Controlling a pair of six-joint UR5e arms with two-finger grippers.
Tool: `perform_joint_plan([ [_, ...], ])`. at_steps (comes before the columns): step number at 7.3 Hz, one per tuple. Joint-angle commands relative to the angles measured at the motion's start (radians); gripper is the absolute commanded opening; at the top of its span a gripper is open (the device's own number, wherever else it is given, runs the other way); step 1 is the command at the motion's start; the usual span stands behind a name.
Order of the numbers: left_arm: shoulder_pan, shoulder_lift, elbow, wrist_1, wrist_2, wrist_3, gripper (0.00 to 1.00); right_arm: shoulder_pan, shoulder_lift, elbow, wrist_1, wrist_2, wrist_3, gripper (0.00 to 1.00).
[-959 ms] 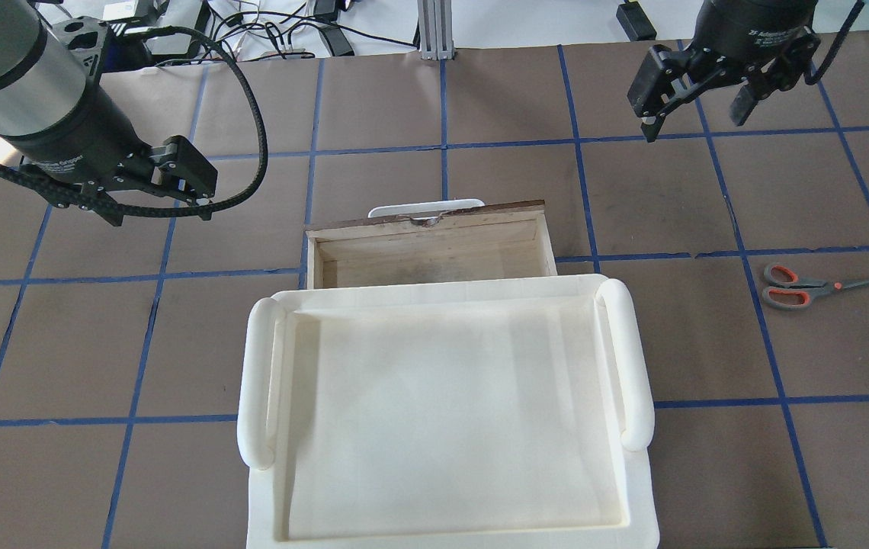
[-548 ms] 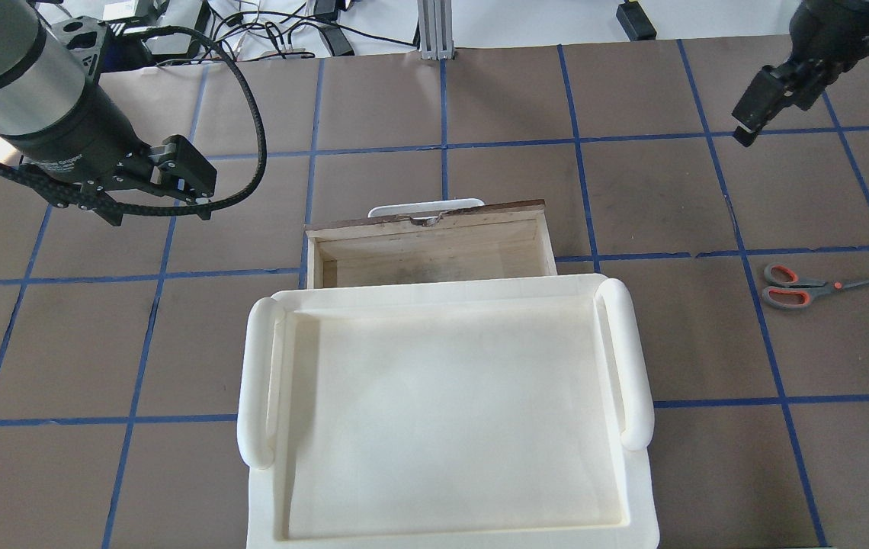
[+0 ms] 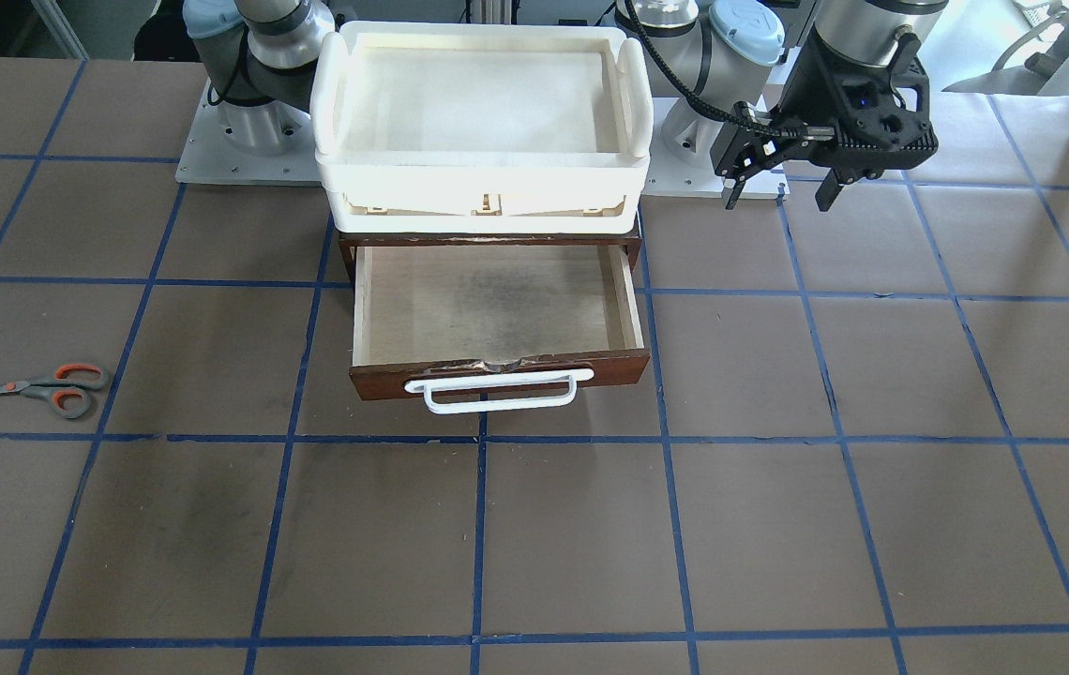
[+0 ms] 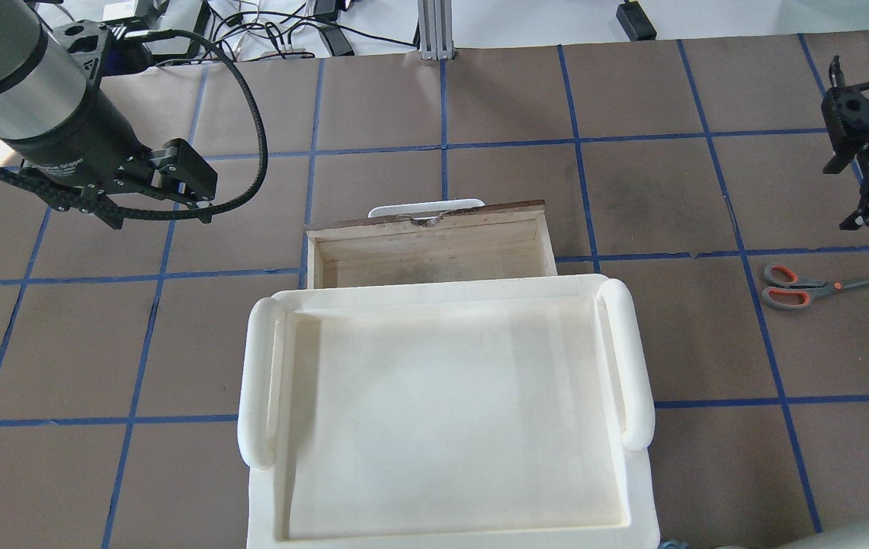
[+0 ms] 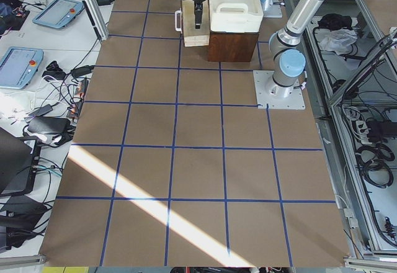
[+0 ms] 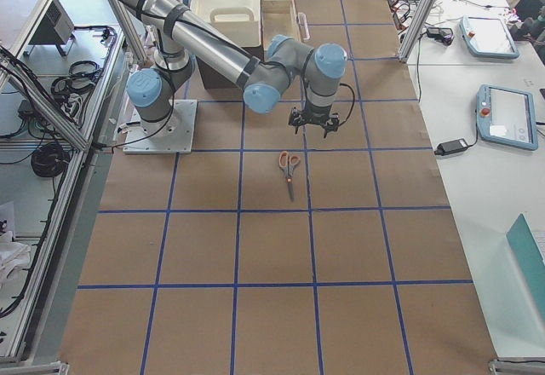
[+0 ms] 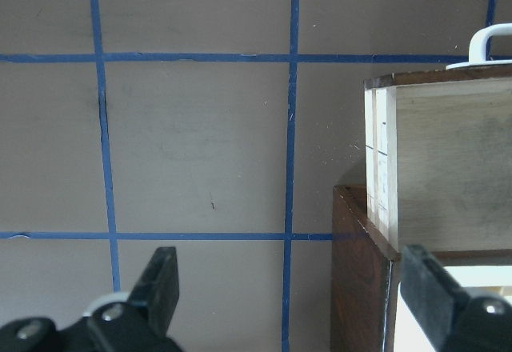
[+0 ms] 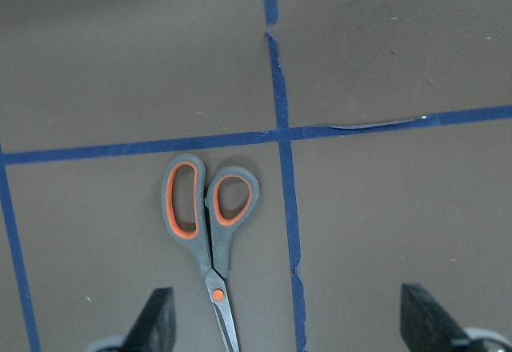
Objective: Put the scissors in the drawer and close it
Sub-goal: 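Move the right gripper toward the orange-and-grey scissors beside the drawer box, then lower the right gripper onto the scissors and close on the handles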
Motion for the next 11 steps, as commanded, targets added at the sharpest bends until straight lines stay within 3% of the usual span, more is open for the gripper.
perform_joint_plan([
  [1, -0.001, 0.0, -0.001, 0.0, 0.0, 0.0, 1.0, -0.123, 0.078, 0.085, -0.135, 0.015, -0.306, 1.0],
  [4, -0.001, 0.0, -0.001, 0.0, 0.0, 0.0, 1.0, -0.125, 0.1, 0.163, -0.22, 0.015, -0.308, 1.0],
  [6, 0.0, 0.0, -0.001, 0.0, 0.0, 0.0, 1.0, -0.127, 0.097, 0.246, -0.359, 0.024, -0.305, 1.0],
  [11, 0.0, 0.002, -0.001, 0.0, 0.0, 0.0, 1.0, -0.125, 0.102, 0.283, -0.367, 0.025, -0.276, 0.95],
])
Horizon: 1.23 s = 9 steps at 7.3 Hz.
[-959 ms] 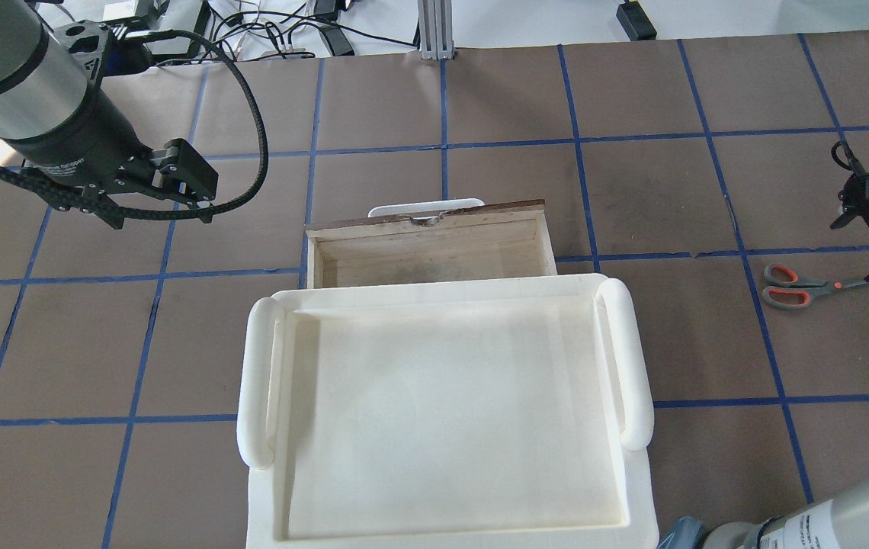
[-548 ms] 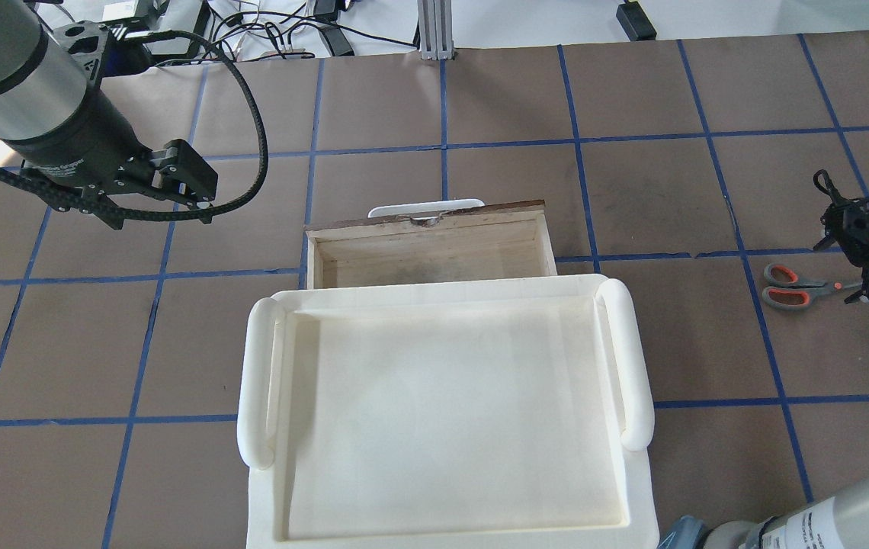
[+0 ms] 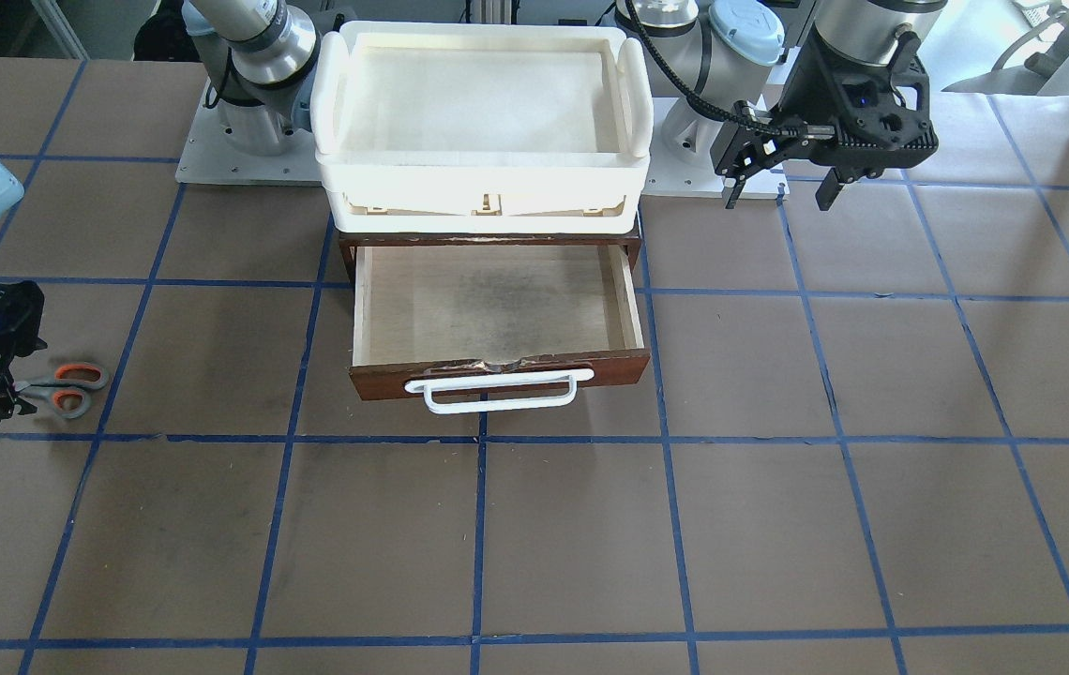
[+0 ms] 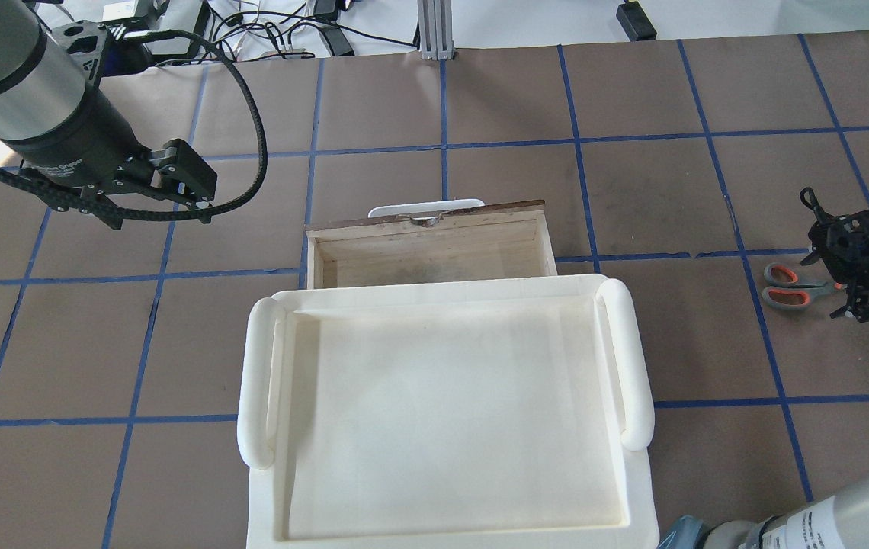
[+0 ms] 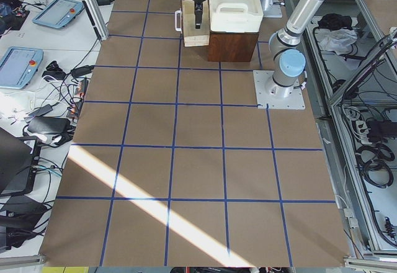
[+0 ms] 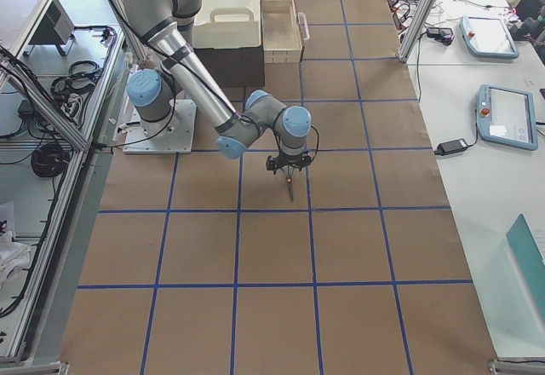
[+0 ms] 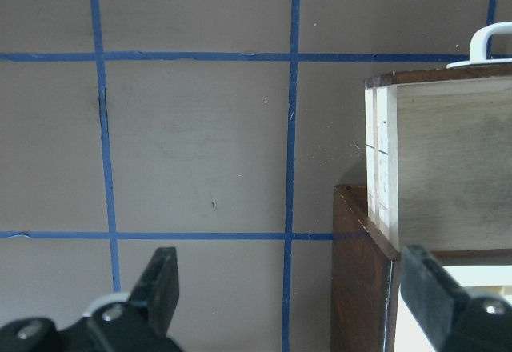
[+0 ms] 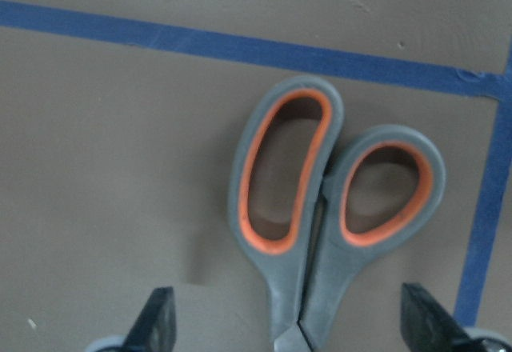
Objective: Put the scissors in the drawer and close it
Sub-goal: 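Lower the right gripper onto the scissors and close on the handles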
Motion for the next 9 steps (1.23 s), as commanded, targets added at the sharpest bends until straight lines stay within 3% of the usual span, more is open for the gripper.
perform_joint_plan([
  [1, -0.001, 0.0, 0.0, 0.0, -0.001, 0.0, 1.0, 0.0, 0.0, 0.002, -0.004, -0.001, 0.015, 0.9],
  [4, 0.0, 0.0, 0.0, 0.0, -0.001, 0.0, 1.0, 0.0, 0.001, -0.004, -0.005, 0.0, 0.016, 0.58],
  [6, 0.002, -0.001, 0.0, 0.002, -0.001, 0.0, 1.0, -0.002, 0.003, -0.005, -0.01, 0.0, 0.015, 0.58],
  [7, 0.0, -0.001, 0.0, 0.002, -0.001, 0.0, 1.0, -0.002, 0.003, -0.005, -0.01, 0.0, 0.013, 0.38],
  [8, 0.0, -0.001, 0.0, 0.0, -0.001, 0.0, 1.0, -0.002, 0.004, -0.005, -0.012, 0.002, 0.013, 0.31],
  [9, 0.0, -0.001, 0.0, 0.002, -0.001, 0.0, 1.0, -0.002, 0.006, -0.005, -0.012, 0.002, 0.013, 0.31],
])
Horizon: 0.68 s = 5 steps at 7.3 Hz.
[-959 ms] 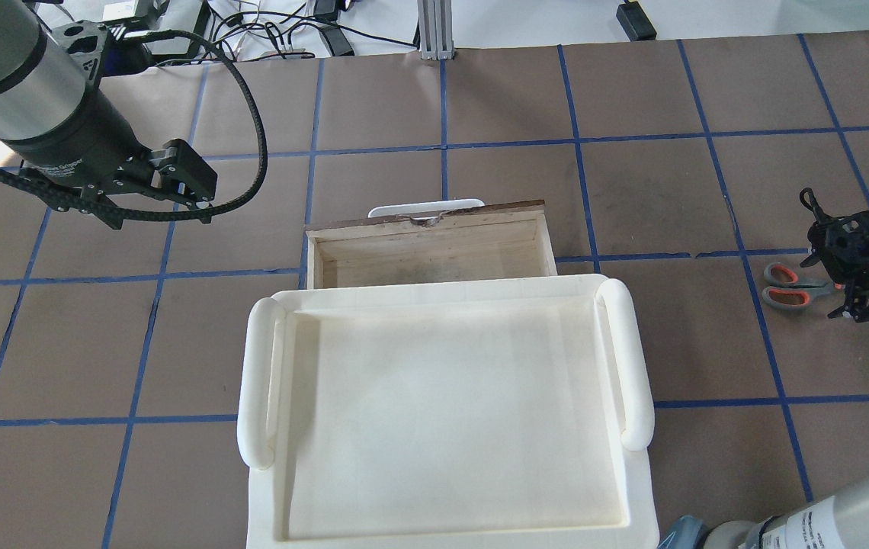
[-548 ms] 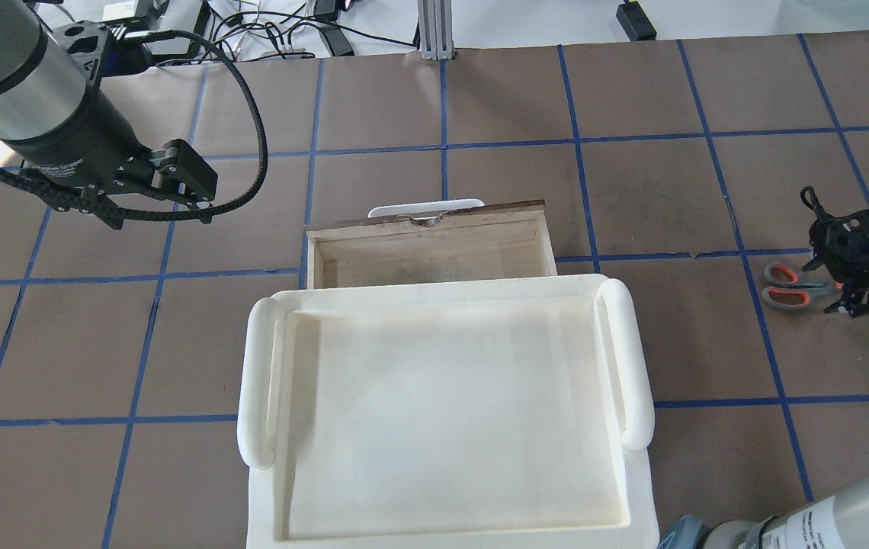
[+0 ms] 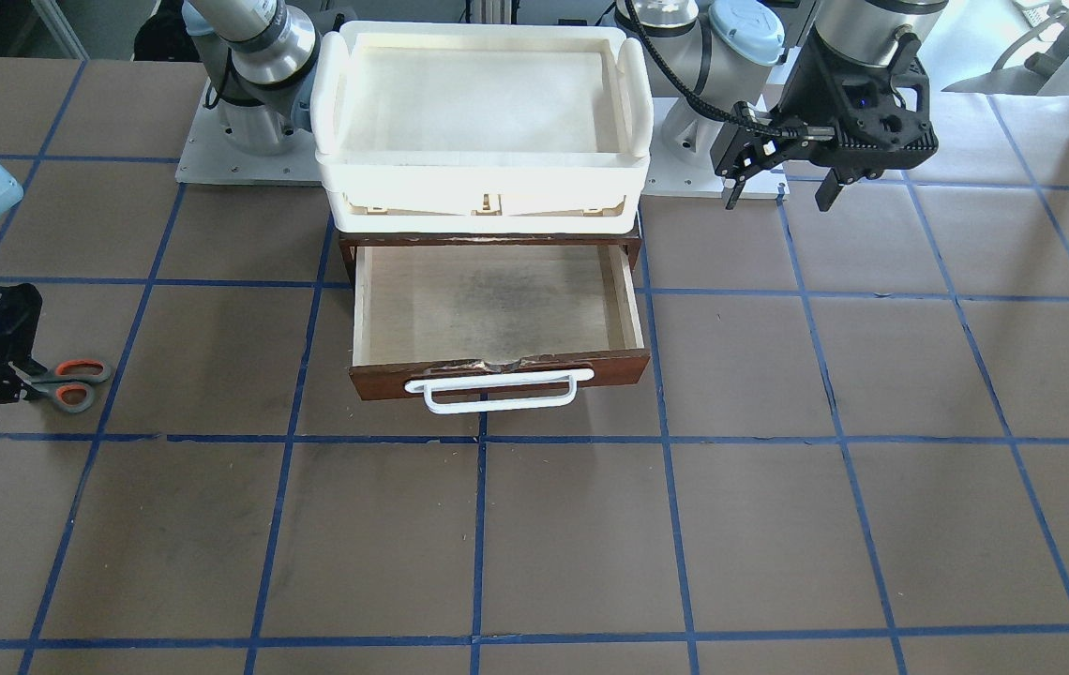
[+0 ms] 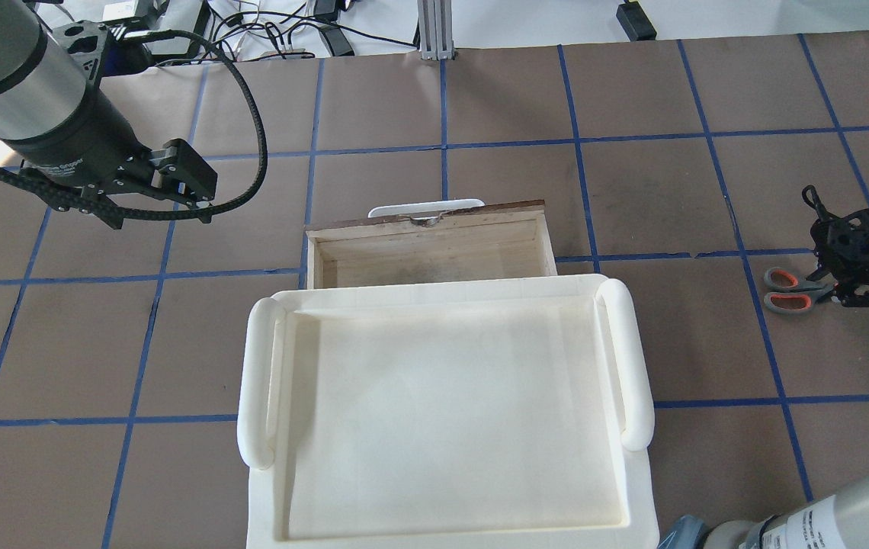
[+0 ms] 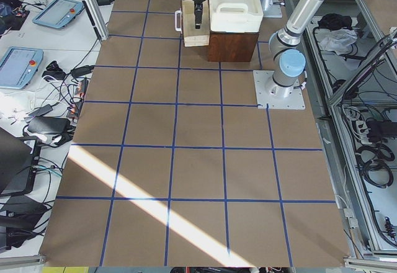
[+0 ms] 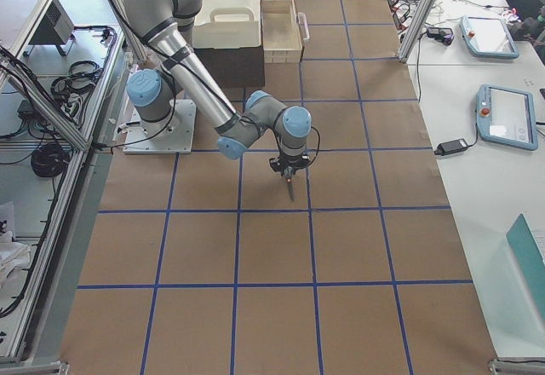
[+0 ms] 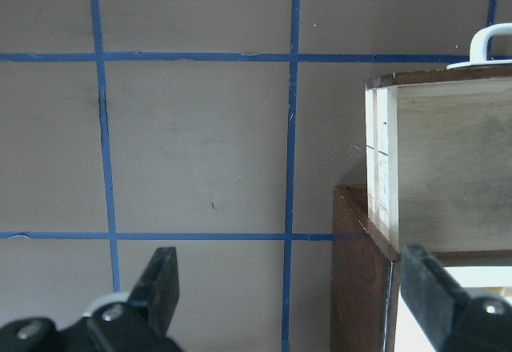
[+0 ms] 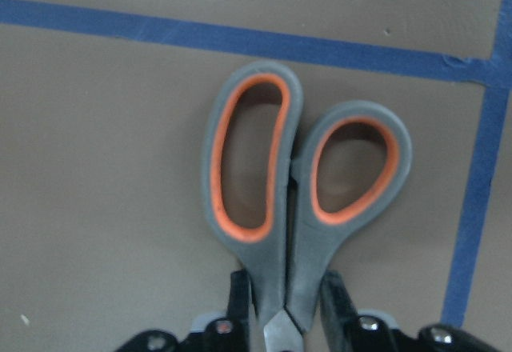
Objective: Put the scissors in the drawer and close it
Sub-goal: 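Lower the right gripper onto the scissors and close on the handles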
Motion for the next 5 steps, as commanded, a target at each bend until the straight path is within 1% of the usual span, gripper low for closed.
perform_joint_plan([
  [1, 0.0, 0.0, 0.0, 0.001, 0.0, 0.0, 1.0, 0.0, 0.004, -0.003, -0.002, 0.001, 0.0, 0.27],
  [2, 0.0, 0.002, 0.0, -0.001, 0.0, 0.002, 1.0, 0.0, 0.001, -0.015, 0.001, -0.005, 0.001, 0.09],
  [3, 0.003, 0.0, 0.001, 0.004, -0.005, 0.0, 1.0, 0.0, -0.002, -0.024, 0.003, -0.005, 0.01, 0.0],
  [4, 0.001, 0.0, 0.0, 0.004, -0.002, 0.0, 1.0, 0.0, -0.013, -0.038, 0.007, -0.015, 0.042, 0.0],
  [5, 0.001, 0.003, 0.0, 0.002, 0.0, 0.0, 1.0, 0.006, -0.037, -0.09, 0.038, -0.007, 0.043, 0.0],
])
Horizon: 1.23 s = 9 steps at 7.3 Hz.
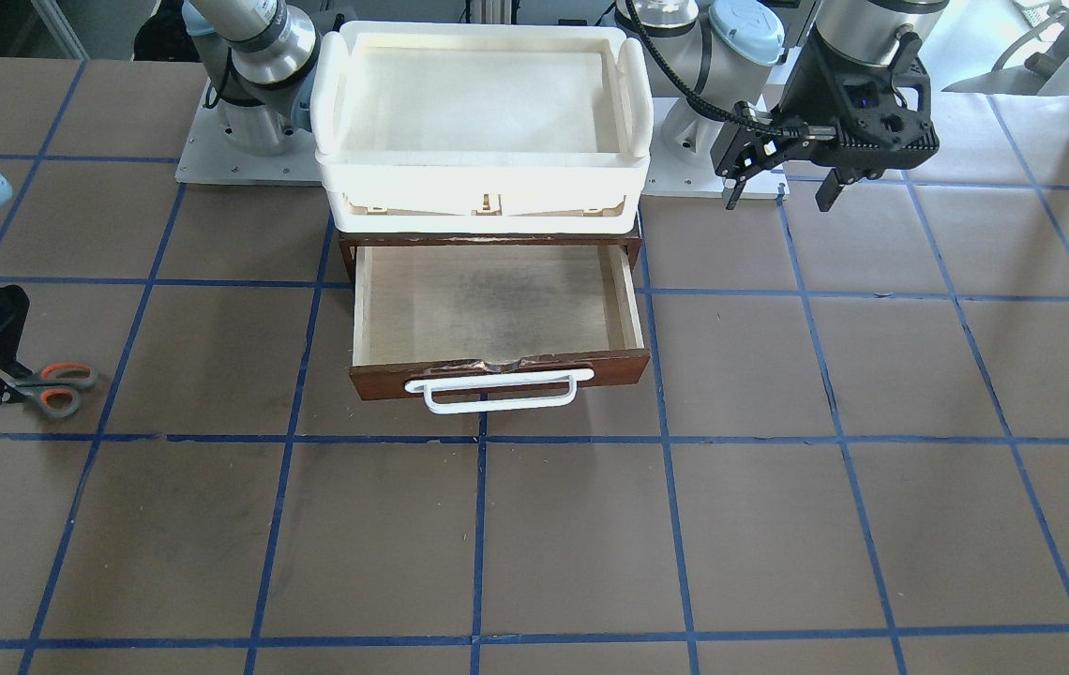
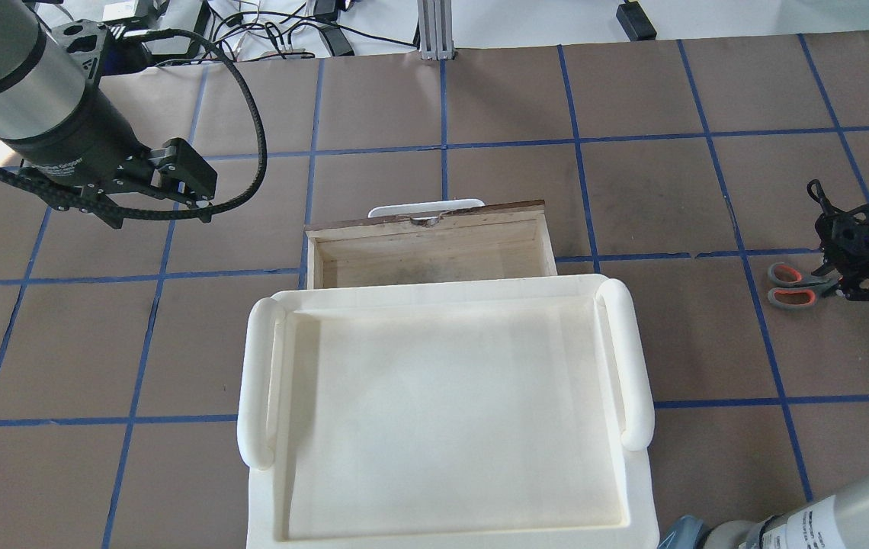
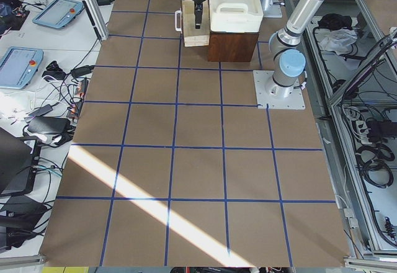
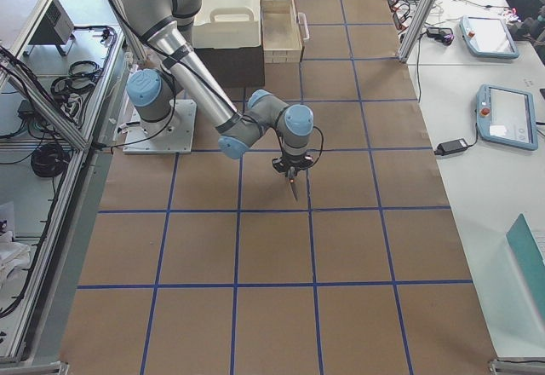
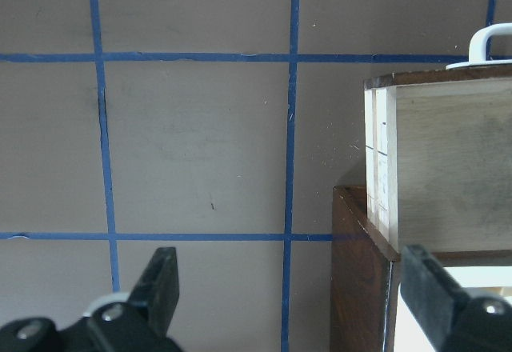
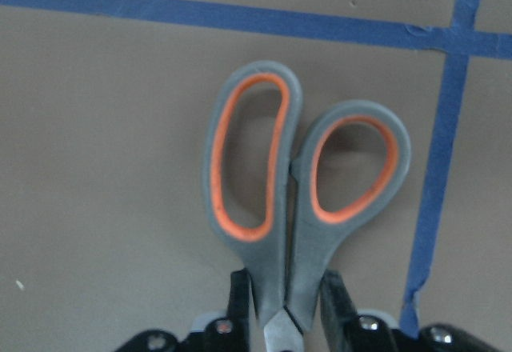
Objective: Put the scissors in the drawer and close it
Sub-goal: 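Lift the scissors with the right gripper and carry them over the drawer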
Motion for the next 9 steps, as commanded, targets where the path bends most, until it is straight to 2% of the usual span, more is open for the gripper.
perform_joint_plan([
  [1, 0.0, -0.001, 0.0, -0.001, 0.002, 0.0, 1.0, 0.02, -0.091, -0.133, 0.192, 0.007, 0.019, 0.0],
  [2, 0.001, 0.001, 0.0, -0.001, 0.002, 0.0, 1.0, 0.043, -0.145, -0.23, 0.433, 0.015, 0.174, 0.0],
  [3, 0.001, 0.001, 0.0, -0.001, 0.002, 0.0, 1.0, 0.098, -0.203, -0.317, 0.576, 0.076, 0.314, 0.0],
  [4, 0.0, 0.002, 0.0, -0.001, 0.0, 0.0, 1.0, 0.208, -0.249, -0.352, 0.65, 0.084, 0.417, 0.0],
  [6, 0.001, 0.002, 0.0, -0.001, 0.002, 0.0, 1.0, 0.519, -0.311, -0.355, 0.691, 0.065, 0.734, 0.0],
  [8, 0.001, 0.004, 0.0, -0.001, 0.002, 0.0, 1.0, 0.786, -0.289, -0.353, 0.652, 0.065, 1.07, 0.0],
  [9, 0.003, 0.002, 0.0, -0.001, 0.0, 0.001, 1.0, 0.912, -0.25, -0.353, 0.587, 0.062, 1.178, 0.0],
])
